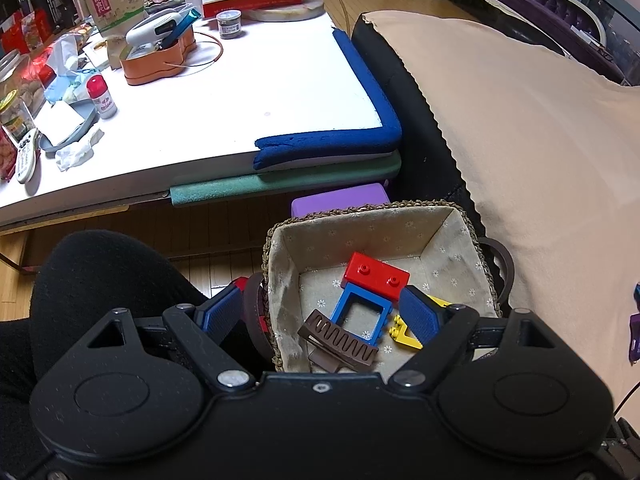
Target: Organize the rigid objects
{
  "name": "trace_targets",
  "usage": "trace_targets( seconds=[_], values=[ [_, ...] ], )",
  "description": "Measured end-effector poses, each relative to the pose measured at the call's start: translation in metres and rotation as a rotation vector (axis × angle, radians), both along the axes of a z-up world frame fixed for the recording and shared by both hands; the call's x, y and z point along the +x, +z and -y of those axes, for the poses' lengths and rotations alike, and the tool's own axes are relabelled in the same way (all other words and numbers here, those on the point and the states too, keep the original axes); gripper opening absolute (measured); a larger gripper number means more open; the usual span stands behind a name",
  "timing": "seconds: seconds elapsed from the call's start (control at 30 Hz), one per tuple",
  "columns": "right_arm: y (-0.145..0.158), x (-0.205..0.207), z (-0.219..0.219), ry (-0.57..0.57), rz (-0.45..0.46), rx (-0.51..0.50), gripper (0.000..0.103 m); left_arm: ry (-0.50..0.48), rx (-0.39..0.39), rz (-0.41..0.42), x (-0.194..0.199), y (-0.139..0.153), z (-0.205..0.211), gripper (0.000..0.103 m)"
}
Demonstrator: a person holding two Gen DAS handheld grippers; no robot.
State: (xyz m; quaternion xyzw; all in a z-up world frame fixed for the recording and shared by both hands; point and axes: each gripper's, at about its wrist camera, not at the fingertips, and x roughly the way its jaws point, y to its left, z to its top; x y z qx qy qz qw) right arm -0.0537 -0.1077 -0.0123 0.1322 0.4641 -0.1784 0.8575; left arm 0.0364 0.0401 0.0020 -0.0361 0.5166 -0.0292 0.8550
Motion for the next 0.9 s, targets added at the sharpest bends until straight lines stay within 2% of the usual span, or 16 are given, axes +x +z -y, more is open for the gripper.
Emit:
trace_targets(
  seconds=[0.73, 0.9],
  values=[
    [0.006, -0.008, 0.002, 0.01, 0.029, -0.031, 0.09, -0.004, -0.006, 0.0, -0.001, -0.001, 0.001, 0.082],
    [0.014, -0.012, 0.009, 0.001, 0.052, -0.043, 0.09, -0.024, -0.03, 0.011, -0.005, 0.002, 0.002, 0.082]
  ],
)
